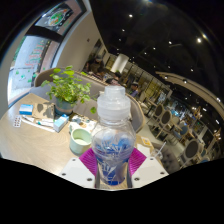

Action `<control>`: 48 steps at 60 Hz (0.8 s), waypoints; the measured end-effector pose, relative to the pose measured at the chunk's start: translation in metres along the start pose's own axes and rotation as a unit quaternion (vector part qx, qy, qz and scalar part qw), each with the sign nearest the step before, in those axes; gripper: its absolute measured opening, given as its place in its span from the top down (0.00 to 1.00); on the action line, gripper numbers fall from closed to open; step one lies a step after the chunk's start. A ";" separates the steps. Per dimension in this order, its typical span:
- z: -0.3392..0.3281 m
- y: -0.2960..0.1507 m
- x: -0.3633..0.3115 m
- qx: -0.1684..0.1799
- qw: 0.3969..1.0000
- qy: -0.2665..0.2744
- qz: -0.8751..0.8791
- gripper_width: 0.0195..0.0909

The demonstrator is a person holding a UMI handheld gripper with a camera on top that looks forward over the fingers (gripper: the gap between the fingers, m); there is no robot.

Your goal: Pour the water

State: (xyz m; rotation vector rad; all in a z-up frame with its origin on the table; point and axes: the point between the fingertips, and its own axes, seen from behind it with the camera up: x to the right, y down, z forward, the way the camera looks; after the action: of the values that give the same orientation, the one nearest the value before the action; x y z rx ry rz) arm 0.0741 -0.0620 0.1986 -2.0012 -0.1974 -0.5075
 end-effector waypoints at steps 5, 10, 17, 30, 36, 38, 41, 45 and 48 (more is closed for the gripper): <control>0.024 -0.024 0.036 0.004 0.995 0.044 -0.094 0.77; 0.053 -0.042 0.064 0.003 0.977 0.087 -0.197 0.77; 0.097 -0.066 0.079 0.014 0.931 0.126 -0.342 0.77; 0.170 -0.080 0.066 0.023 0.785 0.167 -0.596 0.77; 0.191 -0.072 0.051 0.019 0.723 0.158 -0.672 0.77; 0.197 -0.067 0.050 0.014 0.702 0.158 -0.695 0.77; 0.204 -0.065 0.047 0.009 0.670 0.159 -0.725 0.77; 0.210 -0.061 0.040 0.013 0.643 0.150 -0.751 0.77; 0.211 -0.059 0.033 0.017 0.635 0.144 -0.759 0.77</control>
State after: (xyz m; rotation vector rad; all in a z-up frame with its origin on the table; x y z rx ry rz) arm 0.1391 0.1482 0.1773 -1.1990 -1.7215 -1.7946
